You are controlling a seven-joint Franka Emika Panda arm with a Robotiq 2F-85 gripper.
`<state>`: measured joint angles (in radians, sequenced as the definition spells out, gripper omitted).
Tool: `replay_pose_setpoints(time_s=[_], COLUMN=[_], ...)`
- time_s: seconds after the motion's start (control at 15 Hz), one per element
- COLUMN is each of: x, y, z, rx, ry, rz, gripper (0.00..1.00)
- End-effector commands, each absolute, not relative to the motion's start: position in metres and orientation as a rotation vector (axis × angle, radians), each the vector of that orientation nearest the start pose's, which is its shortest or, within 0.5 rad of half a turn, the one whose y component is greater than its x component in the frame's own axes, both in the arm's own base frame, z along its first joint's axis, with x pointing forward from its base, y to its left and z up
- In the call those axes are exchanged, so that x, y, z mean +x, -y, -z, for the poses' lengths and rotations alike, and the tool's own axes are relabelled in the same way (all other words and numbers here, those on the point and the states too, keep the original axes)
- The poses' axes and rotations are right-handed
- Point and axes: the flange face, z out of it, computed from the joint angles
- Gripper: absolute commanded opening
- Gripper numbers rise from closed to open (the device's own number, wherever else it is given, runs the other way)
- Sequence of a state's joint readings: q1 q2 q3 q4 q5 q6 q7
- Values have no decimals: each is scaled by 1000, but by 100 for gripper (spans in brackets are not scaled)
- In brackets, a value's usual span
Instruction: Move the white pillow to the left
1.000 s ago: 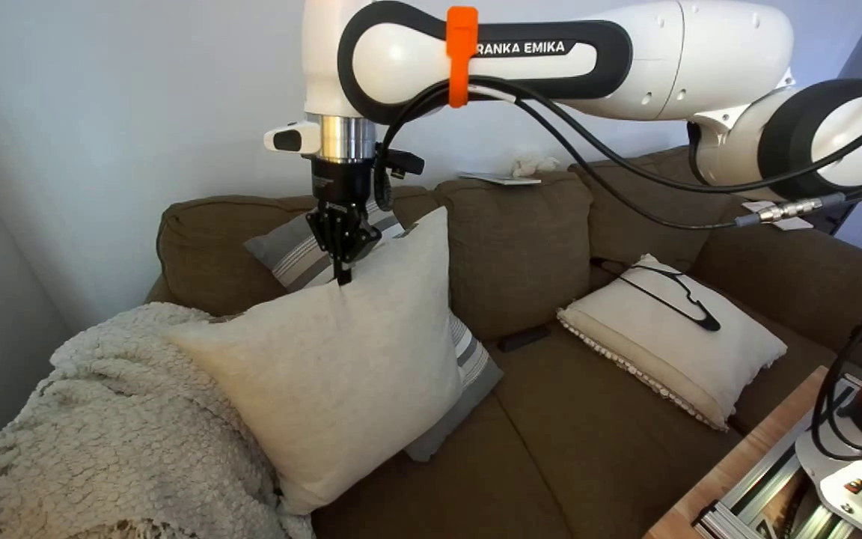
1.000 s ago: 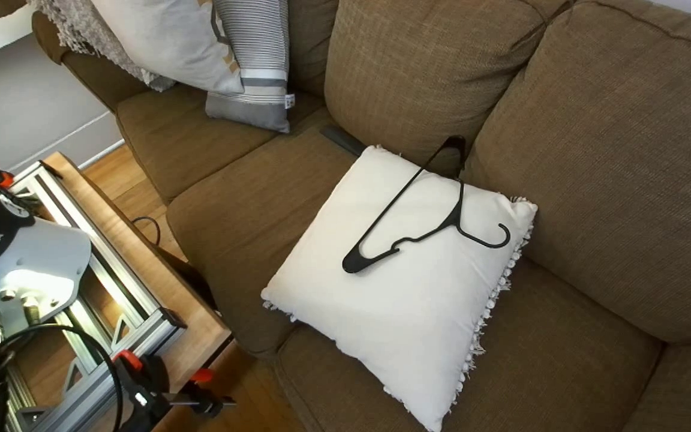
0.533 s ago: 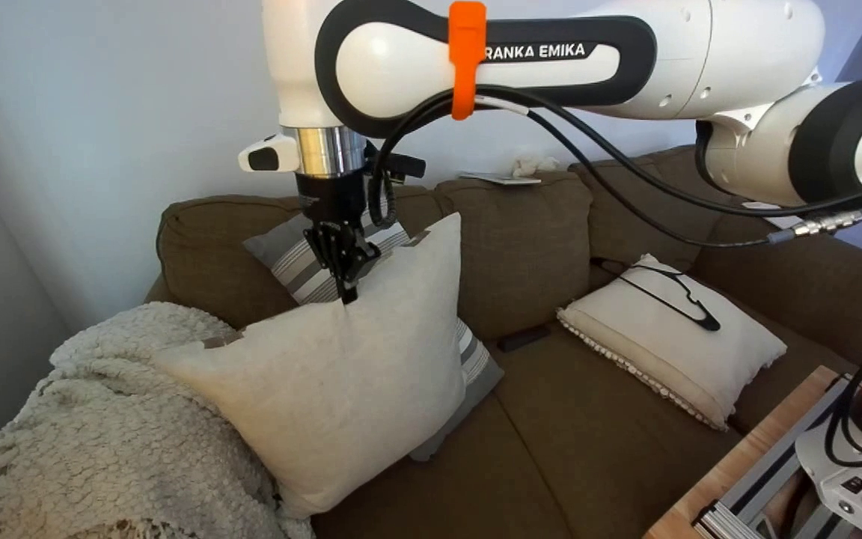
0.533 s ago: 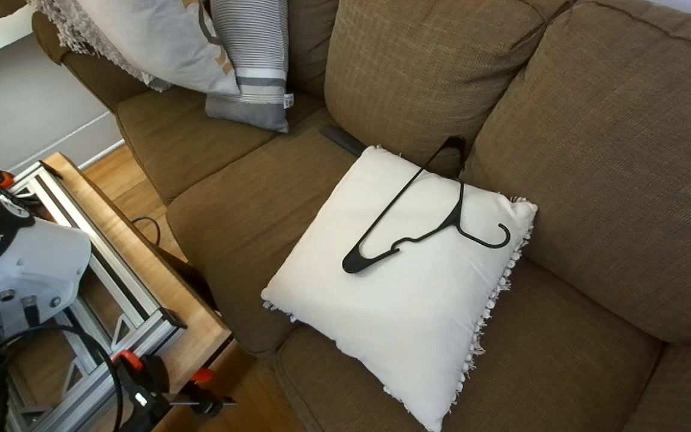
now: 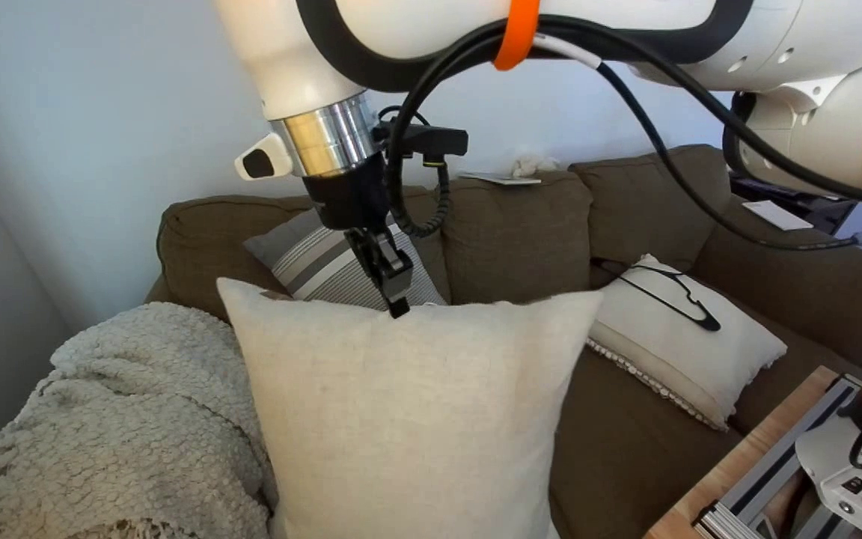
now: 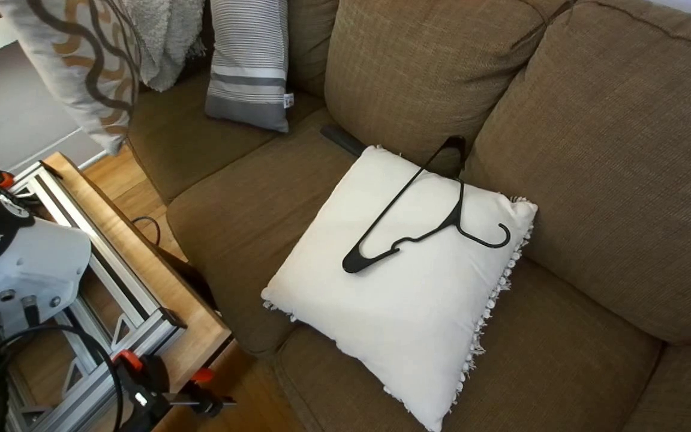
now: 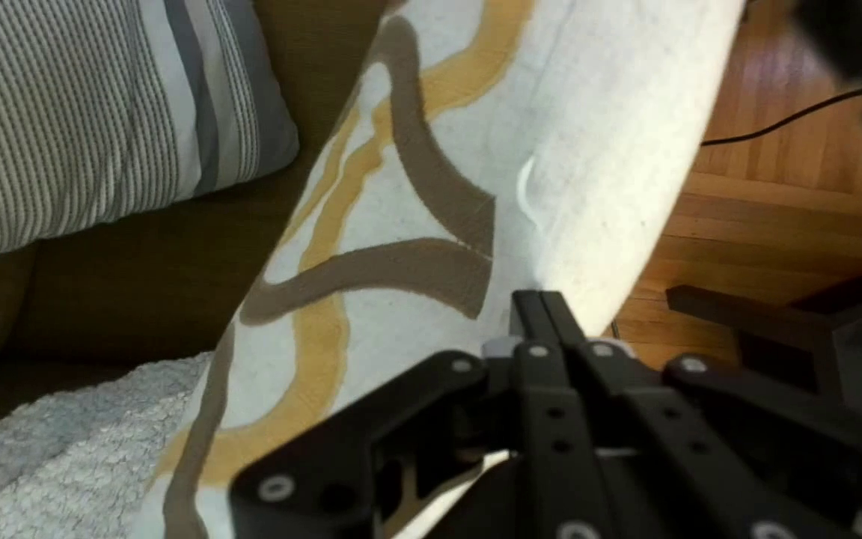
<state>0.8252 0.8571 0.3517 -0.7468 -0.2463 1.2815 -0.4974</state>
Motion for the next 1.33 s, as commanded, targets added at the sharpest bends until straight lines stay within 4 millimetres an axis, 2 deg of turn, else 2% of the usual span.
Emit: replay_pose_setpoints(time_s=[0.0, 0.07, 0.27, 0.47, 0.6, 0.73, 0.87, 1.13, 1.2, 1.27], x=[416, 423, 453, 491, 520, 554, 576, 605, 607, 607], y=[-596, -596, -592, -570, -543, -513, -488, -462, -461, -462], z=[-424, -412, -361, -309, -279, -274, -272, -254, -256, -256], rx=[-2222, -2181, -2010, -1864, -1820, -1852, -1837, -1854, -1841, -1835], ry=[2209, 2230, 2308, 2353, 2354, 2339, 2351, 2387, 2399, 2412], rz=[-491, -484, -461, -460, -489, -468, -489, -511, -514, -513], gripper=[0, 0, 0, 0, 0, 0, 0, 0, 26, 27])
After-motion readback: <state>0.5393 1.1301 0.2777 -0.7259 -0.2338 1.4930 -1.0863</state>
